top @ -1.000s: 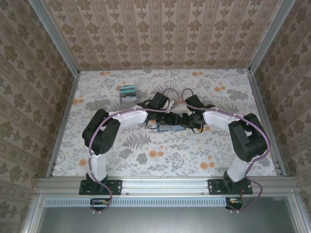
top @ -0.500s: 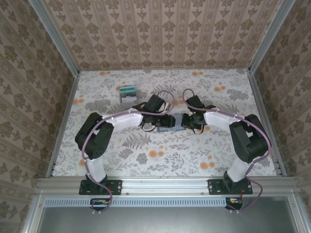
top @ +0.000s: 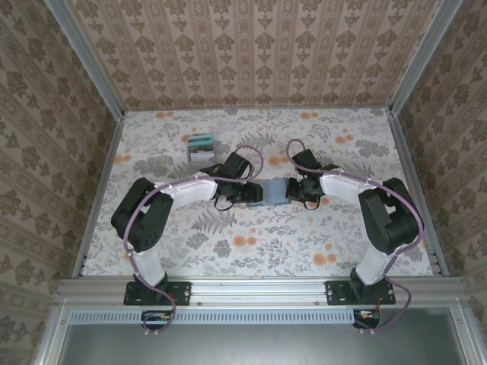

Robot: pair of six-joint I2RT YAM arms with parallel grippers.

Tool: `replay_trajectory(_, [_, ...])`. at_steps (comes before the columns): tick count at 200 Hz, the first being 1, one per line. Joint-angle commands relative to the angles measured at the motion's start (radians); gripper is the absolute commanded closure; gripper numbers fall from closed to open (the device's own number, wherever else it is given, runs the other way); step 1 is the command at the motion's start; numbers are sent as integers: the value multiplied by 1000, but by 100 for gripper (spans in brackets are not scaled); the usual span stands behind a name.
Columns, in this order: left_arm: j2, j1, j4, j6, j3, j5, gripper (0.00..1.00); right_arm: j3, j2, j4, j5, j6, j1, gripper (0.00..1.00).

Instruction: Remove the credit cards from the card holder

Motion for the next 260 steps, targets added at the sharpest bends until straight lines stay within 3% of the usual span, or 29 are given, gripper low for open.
replay_trajectory(1, [29,3,-7,-5,29,12,46,-7,26,-6,0,-17,-5,97])
replay_trajectory(100, [111,-26,32,51,204,148,49,-12,17,-4,0,-3,-6,97])
replay_trajectory(167, [209,-67,-27,96,341,225,50,-53,-44,16,7,21,-45,96])
replay_trajectory(260, [36,-16,30,72,154,184,50,-19,-59,9,-28,19,-47,93])
